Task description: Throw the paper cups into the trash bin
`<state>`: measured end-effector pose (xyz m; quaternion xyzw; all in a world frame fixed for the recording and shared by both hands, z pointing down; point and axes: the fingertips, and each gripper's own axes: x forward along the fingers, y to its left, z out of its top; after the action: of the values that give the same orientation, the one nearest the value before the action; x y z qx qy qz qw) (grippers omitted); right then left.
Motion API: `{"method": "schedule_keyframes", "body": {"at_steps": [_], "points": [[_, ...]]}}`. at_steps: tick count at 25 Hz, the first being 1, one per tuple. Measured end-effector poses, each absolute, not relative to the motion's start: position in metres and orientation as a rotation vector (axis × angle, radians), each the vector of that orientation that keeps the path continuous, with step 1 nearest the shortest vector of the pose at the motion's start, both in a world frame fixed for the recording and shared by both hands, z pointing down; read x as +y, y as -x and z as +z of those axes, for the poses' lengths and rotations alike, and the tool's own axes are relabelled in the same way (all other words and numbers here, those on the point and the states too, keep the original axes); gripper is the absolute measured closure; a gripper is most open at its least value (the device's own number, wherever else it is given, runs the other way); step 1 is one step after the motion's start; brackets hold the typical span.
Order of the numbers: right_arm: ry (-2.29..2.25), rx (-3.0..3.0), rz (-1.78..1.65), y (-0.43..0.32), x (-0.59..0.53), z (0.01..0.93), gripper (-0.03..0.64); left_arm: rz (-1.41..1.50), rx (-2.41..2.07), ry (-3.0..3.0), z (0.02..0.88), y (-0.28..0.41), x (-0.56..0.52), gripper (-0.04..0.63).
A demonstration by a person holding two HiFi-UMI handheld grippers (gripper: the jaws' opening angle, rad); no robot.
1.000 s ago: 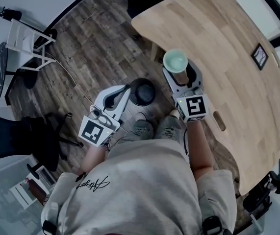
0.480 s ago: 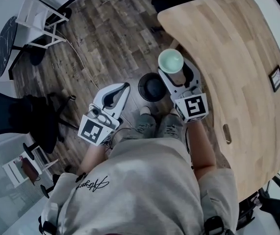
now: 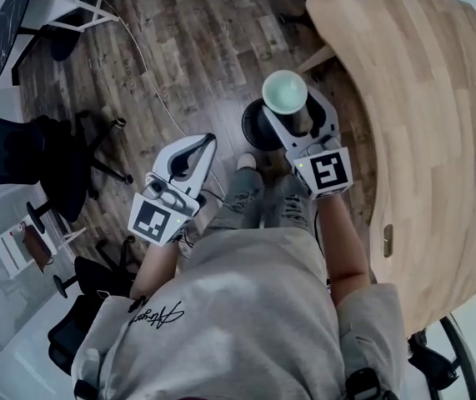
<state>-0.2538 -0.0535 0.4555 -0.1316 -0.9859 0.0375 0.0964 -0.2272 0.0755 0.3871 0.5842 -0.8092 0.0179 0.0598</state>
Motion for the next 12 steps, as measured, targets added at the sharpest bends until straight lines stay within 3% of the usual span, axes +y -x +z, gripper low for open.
{"method": "schedule_keyframes", "body": {"at_steps": [12], "points": [[0.483, -2.804, 0.187, 0.249, -0.016, 0.545, 0.313, 0.063, -2.44, -1.687, 0.446, 0.227, 0.088, 0.592]]}}
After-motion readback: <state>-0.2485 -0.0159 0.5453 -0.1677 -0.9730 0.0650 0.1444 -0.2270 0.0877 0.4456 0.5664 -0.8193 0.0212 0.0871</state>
